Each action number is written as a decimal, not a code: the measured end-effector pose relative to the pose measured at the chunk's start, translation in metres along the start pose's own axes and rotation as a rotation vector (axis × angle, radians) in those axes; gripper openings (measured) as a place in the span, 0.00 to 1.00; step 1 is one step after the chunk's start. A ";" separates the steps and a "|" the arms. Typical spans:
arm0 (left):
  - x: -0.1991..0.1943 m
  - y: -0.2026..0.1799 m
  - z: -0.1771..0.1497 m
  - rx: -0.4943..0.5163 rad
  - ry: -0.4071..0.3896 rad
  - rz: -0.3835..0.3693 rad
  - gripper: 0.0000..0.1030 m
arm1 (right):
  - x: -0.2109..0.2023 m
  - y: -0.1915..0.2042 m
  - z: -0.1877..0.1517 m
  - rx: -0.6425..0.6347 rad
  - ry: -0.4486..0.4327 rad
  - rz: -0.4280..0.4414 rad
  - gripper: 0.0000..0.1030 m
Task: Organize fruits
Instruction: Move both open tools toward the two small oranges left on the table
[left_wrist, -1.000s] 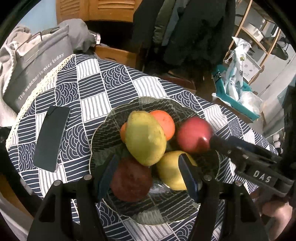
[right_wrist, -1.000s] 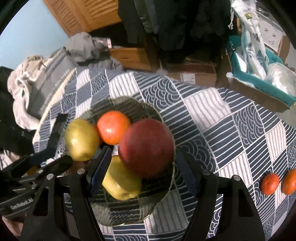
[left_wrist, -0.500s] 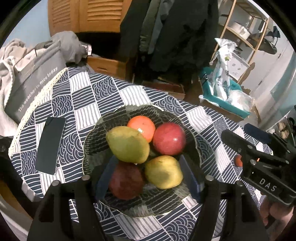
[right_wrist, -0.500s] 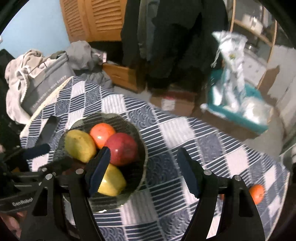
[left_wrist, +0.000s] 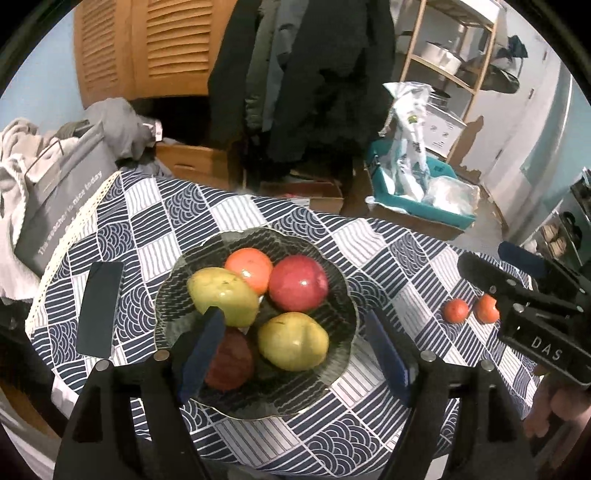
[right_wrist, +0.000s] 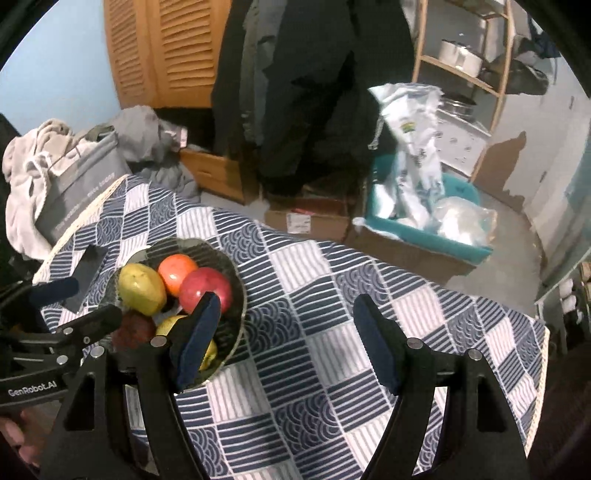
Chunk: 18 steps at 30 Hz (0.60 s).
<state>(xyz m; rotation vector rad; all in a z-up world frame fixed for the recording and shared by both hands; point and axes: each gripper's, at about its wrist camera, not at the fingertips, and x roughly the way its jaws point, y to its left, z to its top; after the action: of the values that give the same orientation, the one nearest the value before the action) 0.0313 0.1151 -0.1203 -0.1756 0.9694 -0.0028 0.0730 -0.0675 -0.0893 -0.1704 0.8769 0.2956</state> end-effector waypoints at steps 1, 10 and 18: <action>-0.001 -0.003 0.000 0.005 -0.001 -0.002 0.78 | -0.004 -0.003 -0.001 0.000 -0.006 -0.006 0.73; -0.015 -0.030 0.002 0.050 -0.027 -0.020 0.80 | -0.032 -0.026 -0.007 0.018 -0.050 -0.054 0.76; -0.022 -0.055 0.001 0.096 -0.043 -0.019 0.80 | -0.052 -0.051 -0.018 0.053 -0.067 -0.064 0.77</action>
<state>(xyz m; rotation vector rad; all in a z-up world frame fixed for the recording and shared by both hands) 0.0238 0.0624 -0.0933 -0.0963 0.9224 -0.0624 0.0453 -0.1306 -0.0592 -0.1383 0.8106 0.2170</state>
